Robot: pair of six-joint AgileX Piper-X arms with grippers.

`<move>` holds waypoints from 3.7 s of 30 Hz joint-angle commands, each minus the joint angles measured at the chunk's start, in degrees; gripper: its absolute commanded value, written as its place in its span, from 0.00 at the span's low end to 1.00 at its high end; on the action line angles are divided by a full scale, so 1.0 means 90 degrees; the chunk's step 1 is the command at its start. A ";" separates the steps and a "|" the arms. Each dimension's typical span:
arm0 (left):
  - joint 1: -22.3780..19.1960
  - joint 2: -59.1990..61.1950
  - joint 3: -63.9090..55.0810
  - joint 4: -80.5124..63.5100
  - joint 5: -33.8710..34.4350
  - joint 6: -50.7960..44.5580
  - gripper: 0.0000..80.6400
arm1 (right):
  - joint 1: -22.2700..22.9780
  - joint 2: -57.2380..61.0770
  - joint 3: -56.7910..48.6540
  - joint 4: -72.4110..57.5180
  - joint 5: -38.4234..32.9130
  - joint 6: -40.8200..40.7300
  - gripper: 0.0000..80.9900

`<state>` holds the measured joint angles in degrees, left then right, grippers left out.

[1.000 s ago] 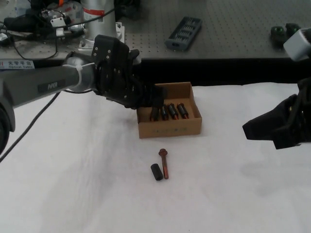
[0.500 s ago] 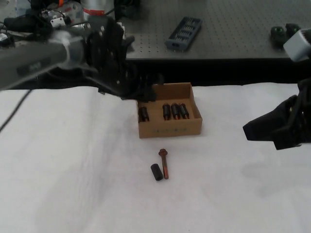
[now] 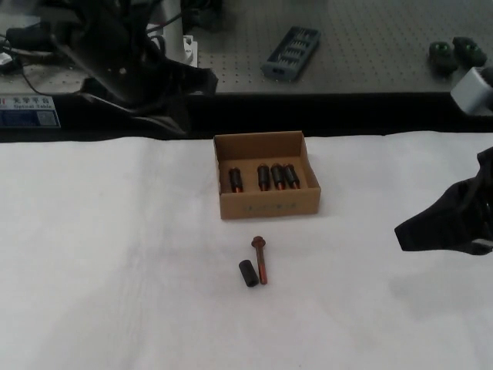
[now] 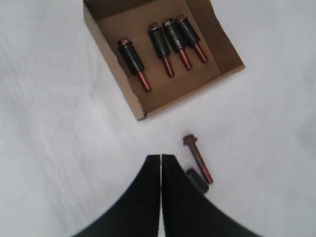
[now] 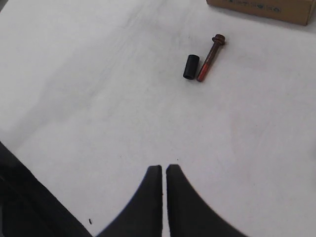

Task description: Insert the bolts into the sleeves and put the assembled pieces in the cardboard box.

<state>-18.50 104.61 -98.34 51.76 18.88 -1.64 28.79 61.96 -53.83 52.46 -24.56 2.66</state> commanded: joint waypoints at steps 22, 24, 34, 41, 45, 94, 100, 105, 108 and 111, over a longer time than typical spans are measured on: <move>0.0000 -0.5705 0.5412 -0.1072 0.0172 -0.0003 0.01 | 0.0002 0.0492 -0.0032 -0.0894 0.0447 0.1260 0.03; 0.0000 -0.5835 0.5412 -0.1098 0.0172 -0.0003 0.01 | 0.0054 0.0887 -0.0053 -0.1061 0.0487 0.1329 0.03; 0.0000 -0.5977 0.5412 -0.1139 0.0172 -0.0003 0.01 | 0.0689 0.3528 -0.1246 -0.1444 0.0686 0.1329 0.03; 0.0000 -0.5977 0.5412 -0.1191 0.0172 0.0027 0.01 | 0.0844 0.4977 -0.2671 -0.1388 0.0666 0.1474 0.26; 0.0000 -0.5977 0.5412 -0.1316 0.0172 0.0039 0.01 | 0.0934 0.5540 -0.3211 -0.1095 0.0684 0.1472 0.30; 0.0000 -0.5977 0.5427 -0.1607 0.0096 0.0086 0.01 | 0.1024 0.6824 -0.3695 -0.1059 0.1241 0.0991 0.20; 0.0000 -0.5977 0.5427 -0.1607 0.0096 0.0086 0.01 | 0.1024 0.6824 -0.3695 -0.0738 0.1241 0.0920 0.20; 0.0000 -0.5977 0.5427 -0.1619 0.0099 0.0086 0.01 | 0.1041 0.6824 -0.3695 -0.0729 0.1241 0.0835 0.20; 0.0000 -0.5977 0.5427 -0.1619 0.0099 0.0086 0.01 | 0.1041 0.6824 -0.3695 -0.0745 0.1241 0.0835 0.20; 0.0000 -0.5977 0.5427 -0.1619 0.0099 0.0086 0.01 | 0.1041 0.6824 -0.3695 -0.0745 0.1257 0.0835 0.20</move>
<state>-18.50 51.24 -49.41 37.55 20.36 -1.26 38.24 122.65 -87.05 43.73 -13.43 10.67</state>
